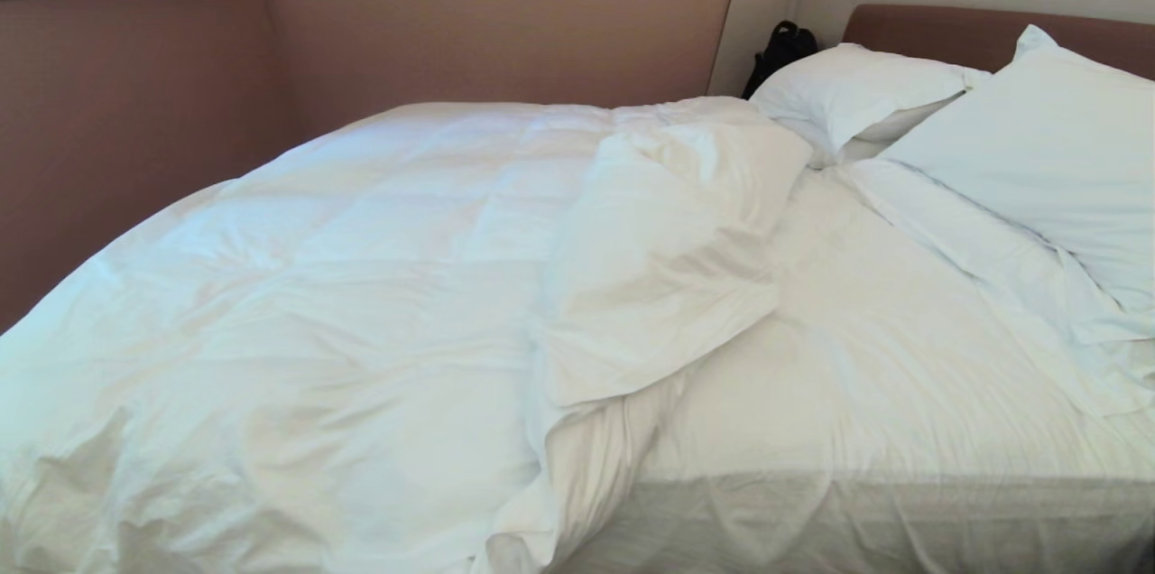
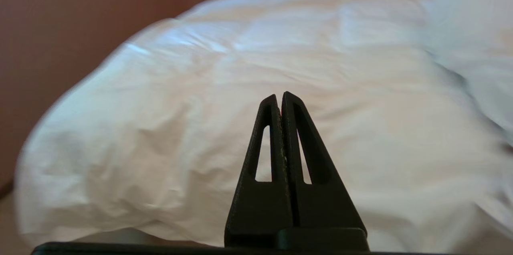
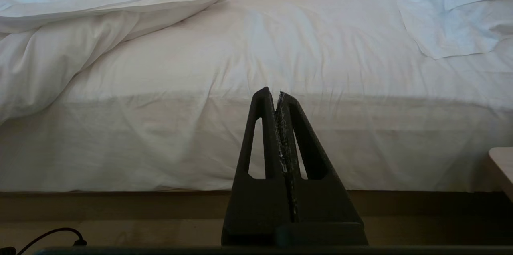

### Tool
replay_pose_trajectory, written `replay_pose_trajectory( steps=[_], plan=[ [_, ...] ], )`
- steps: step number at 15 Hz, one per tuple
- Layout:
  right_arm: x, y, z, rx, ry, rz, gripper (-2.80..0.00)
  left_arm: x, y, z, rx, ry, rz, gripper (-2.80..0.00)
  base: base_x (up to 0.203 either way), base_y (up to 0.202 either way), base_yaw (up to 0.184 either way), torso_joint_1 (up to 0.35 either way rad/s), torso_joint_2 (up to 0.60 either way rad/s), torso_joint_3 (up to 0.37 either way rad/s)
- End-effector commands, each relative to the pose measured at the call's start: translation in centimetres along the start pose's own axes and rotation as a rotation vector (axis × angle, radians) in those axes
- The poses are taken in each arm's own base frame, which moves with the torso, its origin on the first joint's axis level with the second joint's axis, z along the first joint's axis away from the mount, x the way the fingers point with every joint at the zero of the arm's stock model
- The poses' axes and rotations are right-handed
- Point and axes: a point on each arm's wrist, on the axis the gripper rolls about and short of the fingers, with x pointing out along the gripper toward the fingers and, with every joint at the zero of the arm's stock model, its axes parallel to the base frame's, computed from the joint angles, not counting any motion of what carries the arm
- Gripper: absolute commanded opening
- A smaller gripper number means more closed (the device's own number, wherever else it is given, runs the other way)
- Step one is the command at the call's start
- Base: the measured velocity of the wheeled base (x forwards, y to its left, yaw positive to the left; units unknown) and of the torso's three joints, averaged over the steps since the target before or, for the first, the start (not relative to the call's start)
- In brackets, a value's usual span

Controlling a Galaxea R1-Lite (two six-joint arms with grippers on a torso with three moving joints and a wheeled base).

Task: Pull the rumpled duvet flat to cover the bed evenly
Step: Flatten the corners of the folded blanket

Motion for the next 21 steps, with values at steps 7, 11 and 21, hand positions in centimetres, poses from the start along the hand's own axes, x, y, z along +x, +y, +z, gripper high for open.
replay_pose_trajectory(
  steps=[7, 11, 21],
  plan=[
    [0.0, 0.0, 0.0, 0.000, -0.001, 0.000, -2.80, 0.2, -0.7, -3.5, 0.003, 0.147, -0.158, -2.80, 0.000, 0.000, 0.000, 0.000, 0.00, 0.000],
    [0.0, 0.0, 0.0, 0.000, 0.001, 0.000, -2.80, 0.3, -0.7, -4.0, -0.018, 0.170, -0.158, -2.80, 0.000, 0.000, 0.000, 0.000, 0.00, 0.000],
    [0.0, 0.0, 0.0, 0.000, 0.001, 0.000, -2.80, 0.3, -0.7, -4.0, -0.095, 0.175, -0.142, -2.80, 0.000, 0.000, 0.000, 0.000, 0.00, 0.000]
  ],
)
